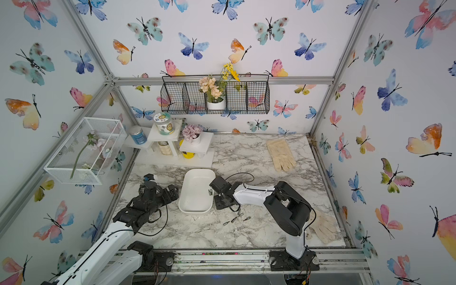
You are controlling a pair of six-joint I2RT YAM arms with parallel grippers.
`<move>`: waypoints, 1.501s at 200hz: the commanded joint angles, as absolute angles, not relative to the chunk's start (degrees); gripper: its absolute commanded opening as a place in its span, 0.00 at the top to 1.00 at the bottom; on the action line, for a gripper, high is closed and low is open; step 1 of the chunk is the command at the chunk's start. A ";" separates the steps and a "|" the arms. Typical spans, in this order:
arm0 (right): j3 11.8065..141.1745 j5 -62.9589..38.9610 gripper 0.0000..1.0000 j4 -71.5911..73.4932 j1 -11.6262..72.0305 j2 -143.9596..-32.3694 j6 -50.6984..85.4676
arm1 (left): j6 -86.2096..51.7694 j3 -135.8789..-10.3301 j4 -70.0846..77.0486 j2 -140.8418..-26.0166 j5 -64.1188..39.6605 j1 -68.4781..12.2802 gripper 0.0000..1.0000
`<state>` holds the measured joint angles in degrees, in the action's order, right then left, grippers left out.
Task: Put the bit on the desktop into the storage box
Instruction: Pick up the screwdriver bit from the center of the board, then place the screwdriver bit in the storage box, then adjust the storage box at the center of the board.
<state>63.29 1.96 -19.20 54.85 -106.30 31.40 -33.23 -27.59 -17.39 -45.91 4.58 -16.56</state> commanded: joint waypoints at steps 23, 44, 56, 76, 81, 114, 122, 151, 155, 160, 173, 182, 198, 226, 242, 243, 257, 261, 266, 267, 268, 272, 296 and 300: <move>63.47 4.18 0.85 -20.72 55.20 -107.20 30.59 | -32.26 -27.29 -16.79 -46.23 2.82 -16.25 0.01; 63.11 5.39 0.87 -21.24 55.20 -105.22 30.50 | -32.17 -27.33 -16.75 -46.33 2.77 -16.25 0.01; 62.94 6.41 0.87 -21.82 55.20 -103.60 30.41 | -32.17 -27.33 -16.70 -46.33 2.56 -16.22 0.01; 62.93 8.42 0.88 -23.06 55.20 -100.44 30.19 | -31.86 -27.41 -16.74 -46.43 2.04 -16.22 0.01; 63.02 8.94 0.88 -23.39 55.20 -99.56 30.15 | -31.73 -27.42 -16.85 -46.49 1.74 -16.25 0.01; 63.96 8.50 0.88 -23.42 55.20 -94.37 27.88 | -31.47 -28.21 -17.05 -47.57 0.38 -16.26 0.01; 64.15 7.21 0.88 -22.40 55.20 -93.35 26.95 | -31.48 -28.26 -16.92 -47.83 0.07 -16.26 0.01; 65.35 -0.71 0.87 -16.80 55.20 -92.21 22.81 | -31.46 -28.65 -16.86 -48.13 -1.22 -16.25 0.01; 65.82 -1.60 0.87 -16.49 55.20 -92.47 22.39 | -31.53 -28.73 -16.87 -48.06 -1.45 -16.25 0.01; 66.51 -2.69 0.87 -16.23 55.20 -92.92 22.09 | -31.59 -28.81 -16.90 -47.94 -1.68 -16.24 0.01; 68.55 -5.11 0.87 -15.83 55.20 -94.88 21.64 | -31.62 -28.83 -16.88 -47.81 -2.17 -16.26 0.01; 70.22 -6.30 0.87 -16.06 55.20 -96.50 21.46 | -31.55 -28.93 -16.79 -47.81 -2.52 -16.19 0.01; 72.95 -7.37 0.87 -16.26 55.20 -99.52 21.44 | -31.46 -29.07 -16.79 -48.32 -3.02 -16.26 0.01; 76.84 -6.41 0.86 -16.52 55.20 -104.22 21.45 | -31.29 -28.94 -16.13 -49.72 -4.04 -16.24 0.00; 78.83 -5.70 0.86 -17.05 55.20 -106.45 21.62 | -31.29 -28.74 -15.75 -50.58 -4.86 -16.26 0.01; 78.92 -5.66 0.86 -17.05 55.20 -106.57 21.62 | -31.29 -28.74 -15.74 -50.65 -4.94 -16.26 0.01; 80.12 -5.15 0.86 -17.43 55.20 -108.13 21.71 | -31.00 -28.65 -15.39 -51.13 -5.51 -16.23 0.02; 80.43 -5.03 0.85 -17.56 55.20 -108.54 21.79 | -30.94 -28.65 -15.25 -51.24 -5.66 -16.26 0.02; 80.67 -5.01 0.85 -17.66 55.20 -108.86 21.80 | -30.94 -28.49 -15.21 -51.36 -5.71 -16.26 0.02; 80.72 -5.01 0.85 -17.66 55.20 -108.88 21.80 | -30.94 -28.48 -15.21 -51.35 -5.76 -16.26 0.02; 80.79 -4.97 0.85 -17.67 55.20 -108.98 21.80 | -30.94 -28.48 -15.21 -51.34 -5.78 -16.26 0.02; 80.91 -4.93 0.84 -17.67 55.20 -109.19 21.80 | -30.89 -28.48 -15.13 -51.39 -5.78 -16.26 0.02; 81.30 -3.48 0.71 -17.84 55.20 -109.26 22.32 | -30.81 -28.13 -14.79 -51.43 -6.11 -16.26 0.02; 81.30 -3.08 0.68 -17.84 55.20 -109.13 22.41 | -30.75 -28.07 -14.77 -51.42 -6.08 -16.26 0.02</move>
